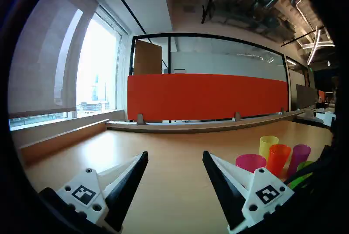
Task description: Pour water
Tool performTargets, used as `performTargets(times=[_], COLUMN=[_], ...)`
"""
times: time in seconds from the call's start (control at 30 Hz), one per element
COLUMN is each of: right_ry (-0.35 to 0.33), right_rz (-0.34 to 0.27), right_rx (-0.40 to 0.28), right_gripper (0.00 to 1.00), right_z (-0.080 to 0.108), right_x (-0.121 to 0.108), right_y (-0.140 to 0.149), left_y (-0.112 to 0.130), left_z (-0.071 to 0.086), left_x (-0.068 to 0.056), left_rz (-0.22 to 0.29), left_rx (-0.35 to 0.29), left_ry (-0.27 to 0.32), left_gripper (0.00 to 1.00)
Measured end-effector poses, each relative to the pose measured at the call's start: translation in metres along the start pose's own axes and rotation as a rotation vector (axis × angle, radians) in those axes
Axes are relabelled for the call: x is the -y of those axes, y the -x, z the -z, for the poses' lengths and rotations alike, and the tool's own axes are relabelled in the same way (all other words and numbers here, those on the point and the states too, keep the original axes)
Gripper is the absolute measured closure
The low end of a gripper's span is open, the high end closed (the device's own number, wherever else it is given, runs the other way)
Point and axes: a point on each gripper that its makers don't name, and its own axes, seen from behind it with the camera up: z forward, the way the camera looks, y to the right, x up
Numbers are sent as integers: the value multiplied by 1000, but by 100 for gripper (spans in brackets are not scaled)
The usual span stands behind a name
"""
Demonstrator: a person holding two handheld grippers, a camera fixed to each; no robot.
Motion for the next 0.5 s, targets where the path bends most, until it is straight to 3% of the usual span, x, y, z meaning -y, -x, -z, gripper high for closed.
performTargets(times=[0.5], right_ry=[12], right_rz=[40], right_rx=[50], right_gripper=[1], right_z=[-2], right_x=[-1], right_y=[16], left_y=[0], left_z=[-1], left_x=[-1], left_rz=[0], left_rx=[0], left_ry=[0], left_gripper=[8])
